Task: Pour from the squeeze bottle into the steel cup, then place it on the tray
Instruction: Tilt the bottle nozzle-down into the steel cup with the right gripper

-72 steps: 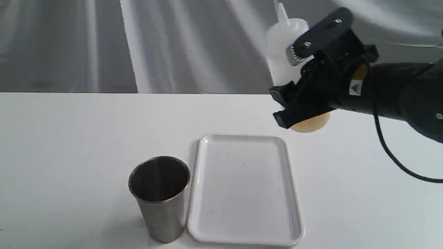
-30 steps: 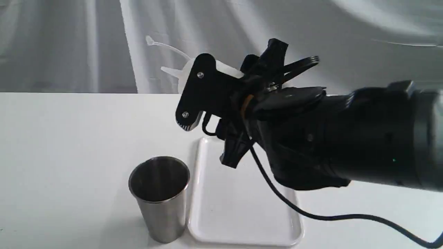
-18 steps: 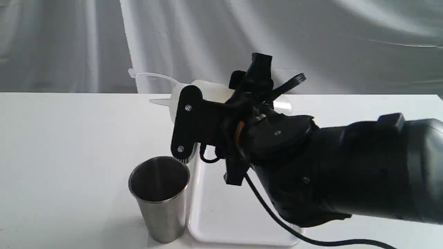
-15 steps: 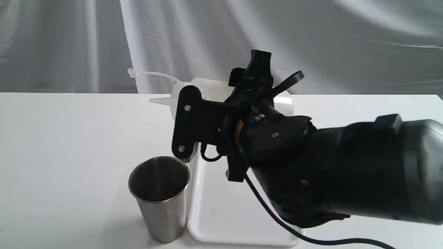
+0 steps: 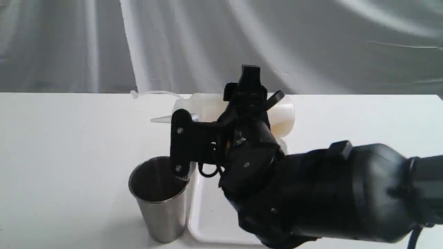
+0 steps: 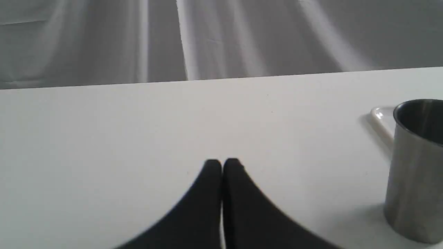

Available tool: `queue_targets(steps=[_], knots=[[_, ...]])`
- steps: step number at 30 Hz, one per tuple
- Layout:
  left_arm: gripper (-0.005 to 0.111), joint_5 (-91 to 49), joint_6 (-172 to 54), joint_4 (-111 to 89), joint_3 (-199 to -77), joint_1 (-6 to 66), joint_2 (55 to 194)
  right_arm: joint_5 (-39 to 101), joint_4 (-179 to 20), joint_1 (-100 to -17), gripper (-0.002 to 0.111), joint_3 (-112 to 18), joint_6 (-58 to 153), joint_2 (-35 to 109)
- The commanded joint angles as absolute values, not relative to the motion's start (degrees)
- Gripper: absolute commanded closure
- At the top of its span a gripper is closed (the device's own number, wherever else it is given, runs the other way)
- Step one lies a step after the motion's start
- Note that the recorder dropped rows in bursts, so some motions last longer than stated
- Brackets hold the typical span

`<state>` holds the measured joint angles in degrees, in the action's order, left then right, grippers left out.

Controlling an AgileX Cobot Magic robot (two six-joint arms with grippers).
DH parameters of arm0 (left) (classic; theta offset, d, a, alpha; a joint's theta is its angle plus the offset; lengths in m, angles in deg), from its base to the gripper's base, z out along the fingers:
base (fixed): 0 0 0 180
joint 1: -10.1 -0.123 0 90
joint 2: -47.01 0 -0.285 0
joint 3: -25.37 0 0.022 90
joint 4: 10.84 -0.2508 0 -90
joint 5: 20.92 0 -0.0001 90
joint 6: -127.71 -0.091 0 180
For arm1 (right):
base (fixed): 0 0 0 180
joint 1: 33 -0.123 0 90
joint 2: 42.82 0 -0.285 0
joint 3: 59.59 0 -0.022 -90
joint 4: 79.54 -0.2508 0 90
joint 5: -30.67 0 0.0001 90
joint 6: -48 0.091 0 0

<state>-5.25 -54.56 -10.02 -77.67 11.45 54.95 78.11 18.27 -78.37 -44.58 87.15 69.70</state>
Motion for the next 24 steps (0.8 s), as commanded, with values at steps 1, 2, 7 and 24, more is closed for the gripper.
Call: queue_targets(steps=[1, 2, 7, 24], knots=[[0.107, -5.7, -54.3, -10.0, -77.4, 11.4, 54.8, 81.5, 20.4, -78.7, 0.108, -44.5, 85.9, 69.8], [0.107, -5.7, -54.3, -10.0, -77.4, 11.4, 54.8, 82.1, 20.4, -78.8, 0.108, -44.5, 84.9, 69.9], [0.107, -5.7, -54.4, -10.0, -77.4, 11.4, 54.8, 83.5, 20.4, -79.1, 0.108, -44.5, 77.7, 71.3], [0.107, -5.7, -54.3, -10.0, -77.4, 11.4, 54.8, 86.4, 20.4, -79.2, 0.108, -44.5, 68.3, 71.4]])
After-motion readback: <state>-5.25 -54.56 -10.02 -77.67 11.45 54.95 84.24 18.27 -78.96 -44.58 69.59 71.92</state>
